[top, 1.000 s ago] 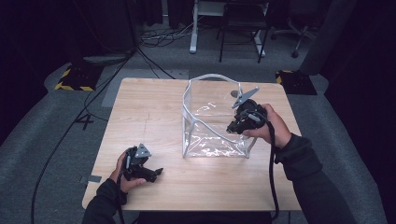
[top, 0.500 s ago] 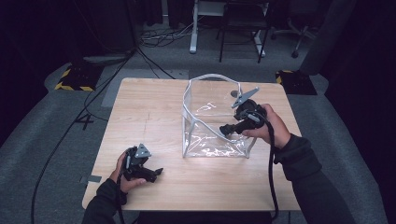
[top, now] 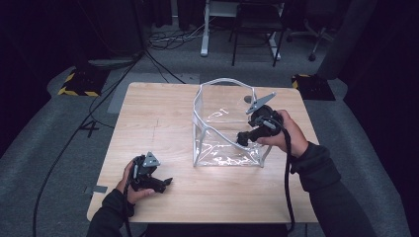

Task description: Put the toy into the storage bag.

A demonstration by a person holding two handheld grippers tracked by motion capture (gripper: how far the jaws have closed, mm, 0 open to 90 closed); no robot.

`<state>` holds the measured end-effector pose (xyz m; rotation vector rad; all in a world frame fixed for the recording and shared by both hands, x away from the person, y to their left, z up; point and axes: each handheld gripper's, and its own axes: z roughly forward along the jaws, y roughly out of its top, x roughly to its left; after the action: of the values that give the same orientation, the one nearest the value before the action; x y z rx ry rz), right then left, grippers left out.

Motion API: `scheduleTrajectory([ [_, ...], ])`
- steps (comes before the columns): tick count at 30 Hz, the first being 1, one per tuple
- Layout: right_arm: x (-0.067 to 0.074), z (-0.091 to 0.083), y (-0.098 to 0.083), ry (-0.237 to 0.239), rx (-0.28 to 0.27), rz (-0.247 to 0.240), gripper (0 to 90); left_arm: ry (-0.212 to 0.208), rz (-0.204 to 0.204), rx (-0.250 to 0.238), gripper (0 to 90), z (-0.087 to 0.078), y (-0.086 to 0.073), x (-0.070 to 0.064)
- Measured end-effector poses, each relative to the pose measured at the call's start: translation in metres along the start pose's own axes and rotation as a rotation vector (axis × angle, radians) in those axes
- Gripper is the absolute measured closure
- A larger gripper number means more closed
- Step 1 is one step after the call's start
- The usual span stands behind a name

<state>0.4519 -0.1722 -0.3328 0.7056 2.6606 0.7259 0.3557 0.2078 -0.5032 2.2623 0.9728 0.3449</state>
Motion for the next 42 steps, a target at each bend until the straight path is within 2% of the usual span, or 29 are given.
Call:
scheduleTrajectory([
  [16,-0.002,-0.008,-0.006,-0.013,-0.036,0.008,44.0,0.0,0.0,0.001,0.5,0.0,0.0,0.0],
  [23,-0.002,-0.015,-0.009,-0.036,-0.087,0.002,42.3,0.0,0.001,0.0,0.5,0.0,0.0,0.0],
  [25,-0.002,-0.017,-0.011,-0.057,-0.107,0.0,40.9,0.0,0.0,0.0,0.5,0.0,0.0,0.0],
  [26,-0.001,-0.018,-0.011,-0.059,-0.118,0.015,40.9,0.0,0.0,0.0,0.5,0.0,0.0,0.0],
  [28,-0.002,-0.022,-0.013,-0.063,-0.144,0.006,40.4,0.0,0.001,0.0,0.5,0.0,0.0,0.0],
  [29,-0.002,-0.023,-0.014,-0.07,-0.154,0.017,40.4,0.0,0.0,0.0,0.5,0.0,0.0,0.0],
  [39,-0.003,-0.033,-0.027,-0.103,-0.231,-0.002,39.7,0.0,0.0,0.0,0.5,0.0,0.0,0.0],
  [40,-0.004,-0.034,-0.029,-0.105,-0.238,-0.021,39.2,0.0,0.0,0.001,0.5,0.0,0.0,0.0],
  [42,-0.002,-0.035,-0.031,-0.109,-0.257,-0.014,37.9,0.001,0.001,0.0,0.5,0.0,0.0,0.0],
])
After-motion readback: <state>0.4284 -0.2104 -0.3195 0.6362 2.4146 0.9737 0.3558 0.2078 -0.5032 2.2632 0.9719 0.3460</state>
